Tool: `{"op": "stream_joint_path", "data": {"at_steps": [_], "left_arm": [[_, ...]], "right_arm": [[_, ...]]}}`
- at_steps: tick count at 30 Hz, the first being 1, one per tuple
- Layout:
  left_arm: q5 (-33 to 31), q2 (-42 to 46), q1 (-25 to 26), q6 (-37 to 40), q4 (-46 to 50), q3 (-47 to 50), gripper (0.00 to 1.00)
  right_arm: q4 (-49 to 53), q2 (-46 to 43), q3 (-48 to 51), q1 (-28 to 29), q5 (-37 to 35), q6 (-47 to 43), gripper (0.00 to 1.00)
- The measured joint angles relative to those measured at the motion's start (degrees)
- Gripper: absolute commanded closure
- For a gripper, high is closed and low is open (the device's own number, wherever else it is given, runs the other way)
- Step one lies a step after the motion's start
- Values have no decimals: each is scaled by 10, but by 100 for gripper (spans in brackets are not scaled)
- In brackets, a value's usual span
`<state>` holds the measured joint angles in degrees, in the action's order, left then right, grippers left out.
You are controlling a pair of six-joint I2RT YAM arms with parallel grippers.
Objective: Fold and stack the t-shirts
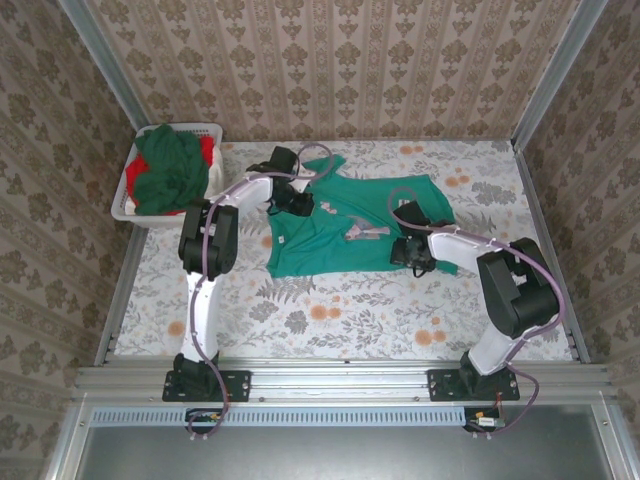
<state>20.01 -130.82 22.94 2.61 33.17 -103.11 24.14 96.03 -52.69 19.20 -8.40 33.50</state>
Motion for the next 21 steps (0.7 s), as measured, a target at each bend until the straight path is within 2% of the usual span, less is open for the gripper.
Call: {"op": "stream_joint_path", "data": {"at_steps": [2,4,7,10,13,16,21], "left_arm": [[0,0,-1,2,2,-8,63],[1,0,-2,0,-2,-13,61],[1,8,-3,-5,-18,2,43],[8,52,-9,-18,-42,69,31],[12,147,-15,-31,-76,185,30],[7,234,-5,-38,-96,275,34],[-6,265,25,-45,-117,359,30]], "right_arm": [[2,-8,8,0,0,3,40],[7,-14,14,0,0,9,40],[18,-30,24,0,1,17,38],[36,-63,38,0,3,21,36],[53,-101,36,-4,3,21,34],[67,-107,11,-23,1,13,34],[78,-59,-37,-63,-5,-4,33]]}}
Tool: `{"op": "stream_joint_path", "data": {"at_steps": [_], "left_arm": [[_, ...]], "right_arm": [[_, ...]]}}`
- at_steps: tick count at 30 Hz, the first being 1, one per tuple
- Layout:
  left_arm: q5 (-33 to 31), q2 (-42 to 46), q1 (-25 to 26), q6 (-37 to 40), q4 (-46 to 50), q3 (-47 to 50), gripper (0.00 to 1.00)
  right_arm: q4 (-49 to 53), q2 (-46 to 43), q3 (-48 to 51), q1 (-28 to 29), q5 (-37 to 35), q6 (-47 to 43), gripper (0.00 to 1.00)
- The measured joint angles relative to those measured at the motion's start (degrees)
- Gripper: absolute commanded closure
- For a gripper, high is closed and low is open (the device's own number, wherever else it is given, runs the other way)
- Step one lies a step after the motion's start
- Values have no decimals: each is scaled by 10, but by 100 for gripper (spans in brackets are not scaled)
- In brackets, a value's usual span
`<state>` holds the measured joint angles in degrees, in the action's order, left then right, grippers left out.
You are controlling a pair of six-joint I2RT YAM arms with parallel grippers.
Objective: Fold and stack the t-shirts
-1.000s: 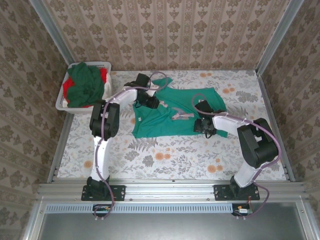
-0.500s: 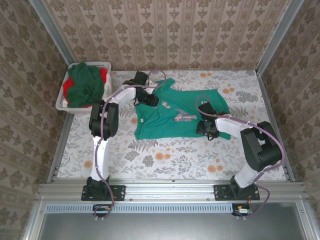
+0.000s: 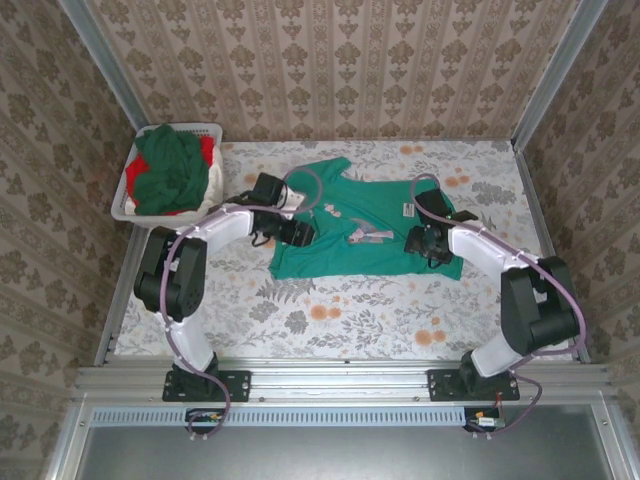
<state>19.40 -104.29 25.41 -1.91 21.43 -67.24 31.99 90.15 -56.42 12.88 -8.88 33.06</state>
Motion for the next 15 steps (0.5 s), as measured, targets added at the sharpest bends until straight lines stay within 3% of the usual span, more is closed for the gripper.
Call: {"op": "stream_joint_path", "data": {"at_steps": [3,11,13,15], "left_arm": [[-6,-7,-11,-7,3,46,30],[-54,-14,-39,-11,38,23,31],[-60,-10,-49,-11,43,24,31],[-64,-6,-61,-11,45,28,30]], "right_arm": [[4,36,-5,-19,0,-7,32],[51,54,-4,-78,-20,-28,32],[60,39,0,-81,-26,-30,34],[60,18,9,-81,-23,-35,44]]}}
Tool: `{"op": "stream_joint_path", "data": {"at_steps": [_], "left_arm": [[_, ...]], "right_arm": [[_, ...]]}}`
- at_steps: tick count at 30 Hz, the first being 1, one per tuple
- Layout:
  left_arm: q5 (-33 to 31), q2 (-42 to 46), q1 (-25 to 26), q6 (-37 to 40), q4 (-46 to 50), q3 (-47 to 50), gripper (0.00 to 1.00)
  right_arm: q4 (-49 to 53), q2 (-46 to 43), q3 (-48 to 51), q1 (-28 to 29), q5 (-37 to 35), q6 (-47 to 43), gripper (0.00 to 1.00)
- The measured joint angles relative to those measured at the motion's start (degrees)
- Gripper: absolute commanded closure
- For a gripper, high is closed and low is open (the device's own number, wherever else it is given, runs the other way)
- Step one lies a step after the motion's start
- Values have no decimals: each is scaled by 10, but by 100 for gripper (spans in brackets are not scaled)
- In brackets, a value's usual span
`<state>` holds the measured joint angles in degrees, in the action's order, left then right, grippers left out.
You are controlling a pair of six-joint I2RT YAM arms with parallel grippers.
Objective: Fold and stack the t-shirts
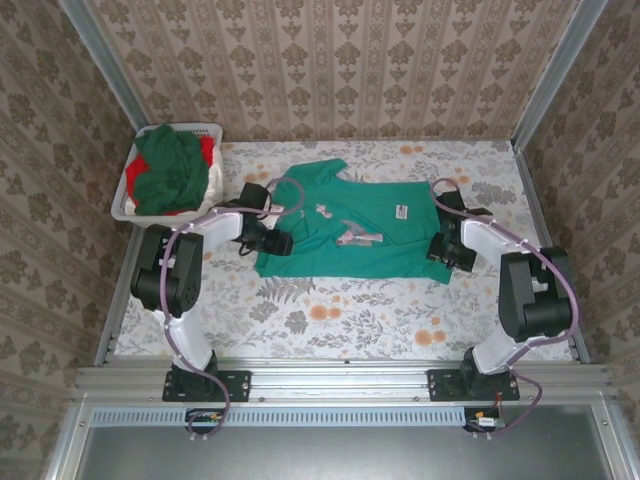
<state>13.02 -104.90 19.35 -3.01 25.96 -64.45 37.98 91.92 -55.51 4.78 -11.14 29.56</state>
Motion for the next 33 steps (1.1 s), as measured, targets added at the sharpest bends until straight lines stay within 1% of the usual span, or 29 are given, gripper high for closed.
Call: {"op": "stream_joint_path", "data": {"at_steps": [1,3,7,10,14,18,19,22,25,27,30,33], "left_arm": [[0,3,-4,0,2,2,30],[-3,5,-11,0,8,4,29],[-6,5,-15,0,10,4,30],[-6,5,-17,0,10,4,29],[-5,5,-25,0,13,4,29],[-6,6,-27,2,18,4,28],[-7,6,-27,2,19,4,28],[-7,7,-28,3,21,4,28],[-7,7,-29,3,22,4,28],[-10,7,-29,5,24,4,28],[-15,7,-30,9,27,4,28],[-17,7,-34,13,30,4,28]], "right_arm": [[-3,-9,5,0,10,-3,46],[-9,-13,12,2,28,-8,46],[-20,17,15,11,54,-14,44],[-25,34,19,15,63,-14,47],[-19,35,16,15,55,-16,48],[6,20,7,27,22,-12,47],[11,9,6,40,15,-10,47],[11,-16,-1,108,10,-1,47],[-4,-9,-3,161,19,10,50],[-11,13,-2,161,23,18,50],[-9,52,-1,143,24,29,51],[-10,48,2,113,31,35,51]]}}
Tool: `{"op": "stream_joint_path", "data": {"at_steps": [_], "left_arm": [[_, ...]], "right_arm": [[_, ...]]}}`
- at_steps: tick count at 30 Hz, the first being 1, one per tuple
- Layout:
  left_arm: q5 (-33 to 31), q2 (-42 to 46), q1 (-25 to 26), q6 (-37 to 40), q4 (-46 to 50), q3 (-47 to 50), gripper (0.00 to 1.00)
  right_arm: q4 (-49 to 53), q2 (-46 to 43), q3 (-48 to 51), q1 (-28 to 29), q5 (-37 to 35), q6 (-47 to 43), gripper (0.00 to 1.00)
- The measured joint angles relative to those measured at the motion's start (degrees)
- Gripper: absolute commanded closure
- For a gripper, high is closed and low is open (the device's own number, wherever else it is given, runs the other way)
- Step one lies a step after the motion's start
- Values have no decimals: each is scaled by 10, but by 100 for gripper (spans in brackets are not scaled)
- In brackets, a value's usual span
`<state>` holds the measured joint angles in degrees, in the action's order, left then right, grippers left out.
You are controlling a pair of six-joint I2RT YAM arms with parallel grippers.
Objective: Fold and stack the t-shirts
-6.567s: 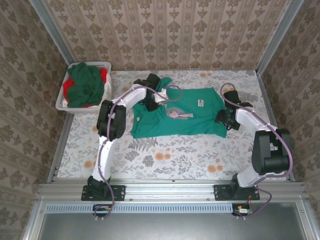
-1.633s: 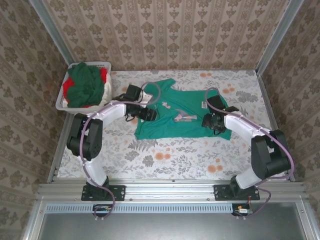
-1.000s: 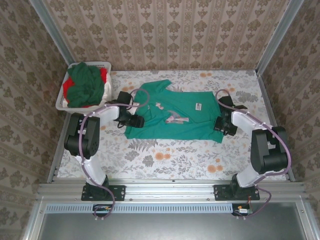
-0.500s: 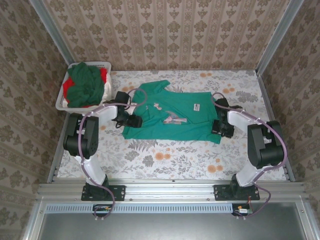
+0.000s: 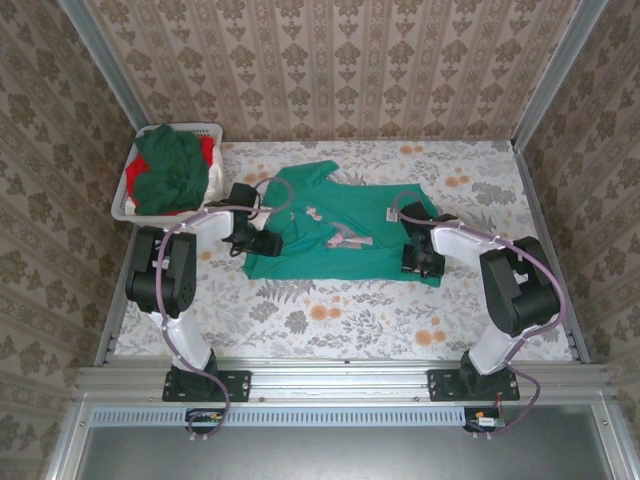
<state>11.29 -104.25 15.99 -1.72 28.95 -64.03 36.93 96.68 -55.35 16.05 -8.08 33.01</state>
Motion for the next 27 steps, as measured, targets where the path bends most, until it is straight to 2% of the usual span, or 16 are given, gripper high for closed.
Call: {"op": "stream_joint_path", "data": {"at_steps": [5,8,12,17,21,24,27], "left_arm": [[1,1,-9,4,3,0,28],[3,1,-11,5,4,0,28],[3,2,-13,5,5,0,27],[7,22,-14,5,25,2,23],[9,78,-7,2,28,8,21],[4,120,16,-3,24,10,19],[7,136,62,-11,5,12,19]], "right_arm": [[-1,-3,5,-65,26,-8,46],[-10,-15,15,-73,56,-22,40],[-6,-46,22,-71,104,-38,34],[16,-96,-24,-58,114,-55,34],[2,-108,-47,-27,113,-59,34],[-10,-86,-46,-10,113,-57,36],[-20,-36,-46,-9,103,-56,36]]}}
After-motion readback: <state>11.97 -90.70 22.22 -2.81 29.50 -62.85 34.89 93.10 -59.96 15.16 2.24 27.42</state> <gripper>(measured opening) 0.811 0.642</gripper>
